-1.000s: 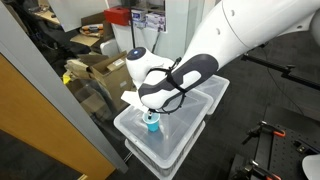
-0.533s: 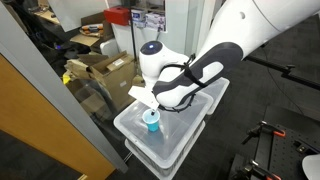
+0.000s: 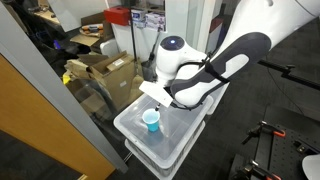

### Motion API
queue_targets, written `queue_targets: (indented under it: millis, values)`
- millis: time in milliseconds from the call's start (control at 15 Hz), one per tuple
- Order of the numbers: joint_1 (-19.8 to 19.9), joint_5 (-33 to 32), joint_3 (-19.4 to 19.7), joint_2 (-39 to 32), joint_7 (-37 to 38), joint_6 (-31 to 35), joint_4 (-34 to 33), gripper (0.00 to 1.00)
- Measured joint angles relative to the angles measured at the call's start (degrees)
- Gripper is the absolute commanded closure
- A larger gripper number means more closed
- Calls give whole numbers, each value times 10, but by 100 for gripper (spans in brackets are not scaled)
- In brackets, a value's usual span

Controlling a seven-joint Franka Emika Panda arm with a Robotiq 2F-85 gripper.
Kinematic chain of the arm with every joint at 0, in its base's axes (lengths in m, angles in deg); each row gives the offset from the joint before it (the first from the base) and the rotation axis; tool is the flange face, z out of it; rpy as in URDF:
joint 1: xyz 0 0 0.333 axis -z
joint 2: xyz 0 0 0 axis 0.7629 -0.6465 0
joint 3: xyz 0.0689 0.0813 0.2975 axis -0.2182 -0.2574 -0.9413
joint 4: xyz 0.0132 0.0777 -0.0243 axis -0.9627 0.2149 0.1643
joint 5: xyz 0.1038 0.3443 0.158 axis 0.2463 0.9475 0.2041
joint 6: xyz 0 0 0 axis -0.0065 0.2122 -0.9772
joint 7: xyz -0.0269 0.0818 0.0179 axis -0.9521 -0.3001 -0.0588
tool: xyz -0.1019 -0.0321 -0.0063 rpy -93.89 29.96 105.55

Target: Take the marker out of the light blue cup

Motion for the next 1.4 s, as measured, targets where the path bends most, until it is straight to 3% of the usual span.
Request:
queue_targets:
  millis: [667,1000,1200,1400]
  values:
    - [-12,0,49,21,-1,115,76,95]
    - [-7,32,56,20,-21,192,113,95]
    - [12,80,39,17,-71,248,136,95]
    - [65,130,-15,14,-132,301,152,95]
